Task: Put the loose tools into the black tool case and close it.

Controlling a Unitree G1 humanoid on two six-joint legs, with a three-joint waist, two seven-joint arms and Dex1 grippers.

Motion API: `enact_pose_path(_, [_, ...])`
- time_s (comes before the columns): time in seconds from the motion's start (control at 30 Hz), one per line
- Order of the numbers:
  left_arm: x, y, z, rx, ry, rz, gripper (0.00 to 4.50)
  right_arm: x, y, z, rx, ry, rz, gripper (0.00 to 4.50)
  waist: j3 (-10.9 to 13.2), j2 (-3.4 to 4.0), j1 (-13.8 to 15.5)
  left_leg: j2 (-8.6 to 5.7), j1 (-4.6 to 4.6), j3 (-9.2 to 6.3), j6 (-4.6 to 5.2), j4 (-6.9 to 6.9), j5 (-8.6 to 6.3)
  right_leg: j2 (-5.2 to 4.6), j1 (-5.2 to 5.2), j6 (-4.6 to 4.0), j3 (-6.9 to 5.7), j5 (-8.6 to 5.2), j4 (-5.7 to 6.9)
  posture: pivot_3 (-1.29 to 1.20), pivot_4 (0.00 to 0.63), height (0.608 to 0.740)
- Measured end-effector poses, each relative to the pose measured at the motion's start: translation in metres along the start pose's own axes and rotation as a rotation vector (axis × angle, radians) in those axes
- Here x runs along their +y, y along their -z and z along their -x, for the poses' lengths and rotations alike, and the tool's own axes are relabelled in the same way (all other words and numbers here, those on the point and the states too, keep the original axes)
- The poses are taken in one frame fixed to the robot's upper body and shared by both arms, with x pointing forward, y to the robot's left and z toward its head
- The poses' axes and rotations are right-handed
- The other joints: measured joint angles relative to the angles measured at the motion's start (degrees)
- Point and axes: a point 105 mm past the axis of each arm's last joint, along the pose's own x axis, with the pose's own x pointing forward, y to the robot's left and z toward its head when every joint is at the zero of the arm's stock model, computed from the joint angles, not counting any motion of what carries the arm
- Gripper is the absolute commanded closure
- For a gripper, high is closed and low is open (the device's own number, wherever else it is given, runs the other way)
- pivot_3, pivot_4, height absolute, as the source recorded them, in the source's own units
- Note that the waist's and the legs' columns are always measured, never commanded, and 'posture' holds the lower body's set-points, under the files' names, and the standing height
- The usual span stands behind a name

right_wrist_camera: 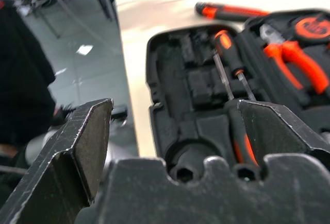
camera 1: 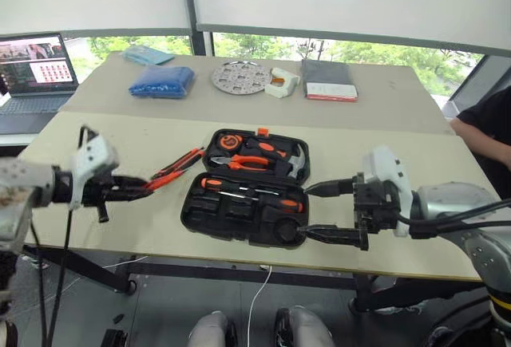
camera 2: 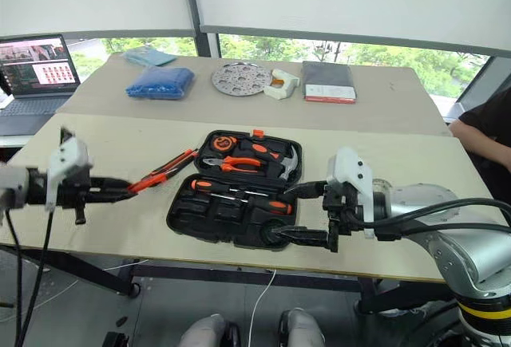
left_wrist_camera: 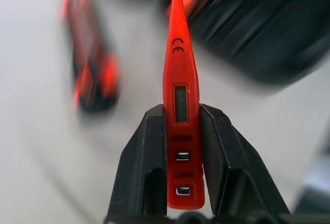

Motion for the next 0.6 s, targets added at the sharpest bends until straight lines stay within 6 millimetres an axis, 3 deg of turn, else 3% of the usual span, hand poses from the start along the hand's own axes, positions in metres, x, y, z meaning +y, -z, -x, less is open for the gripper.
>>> enact_pose_path(0.07, [-0.002, -0.014, -0.012, -0.024, 0.074, -0.076, 4.04, 0.0, 0.0, 0.0, 0.002, 0.001, 0.002, 0.0, 0.0, 0.06, 0.1, -0.14, 0.04, 0.03, 0.07, 0.0, -0.02, 0.06, 0.04, 0.08, 0.06, 0.05, 0.0, 0.0, 0.15, 0.718])
enact_pose_path(0.13, [-0.003, -0.017, -0.035, -0.035, 0.185, -0.129, 4.04, 0.0, 0.0, 0.0, 0.002, 0.006, 0.005, 0.0, 0.0, 0.07, 0.2, -0.21, 0.09, 0.04, 0.13, 0.02, -0.01, 0.16, 0.13, 0.12, 0.05, 0.06, 0.01, 0.0, 0.15, 0.718])
enact_pose_path(0.3, [-0.001, 0.005, -0.078, 0.07, 0.351, -0.19, 4.04, -0.001, -0.001, 0.0, 0.0, 0.032, 0.014, 0.0, 0.1, -0.19, -0.6, -0.06, -0.08, 0.0, 0.14, 0.13, 0.0, 0.43, 0.0, 0.14, 0.07, 0.08, -0.02, 0.0, 0.15, 0.718])
enact_pose_path(0.4, [0.007, 0.006, -0.093, 0.102, 0.376, -0.259, 4.04, 0.001, 0.002, -0.001, 0.002, 0.053, 0.009, 0.0, 0.1, -0.19, -0.8, -0.05, -0.1, 0.01, 0.16, 0.15, 0.01, 0.45, 0.0, 0.14, 0.09, 0.08, -0.05, 0.0, 0.15, 0.718])
enact_pose_path(0.6, [0.004, 0.02, -0.115, 0.12, 0.432, -0.27, 4.04, 0.001, 0.003, 0.0, 0.0, 0.094, 0.012, 0.0, 0.1, -0.22, -1.0, -0.03, -0.19, -0.01, 0.22, 0.31, -0.01, 0.47, -0.02, 0.14, 0.09, 0.08, -0.09, 0.0, 0.15, 0.718])
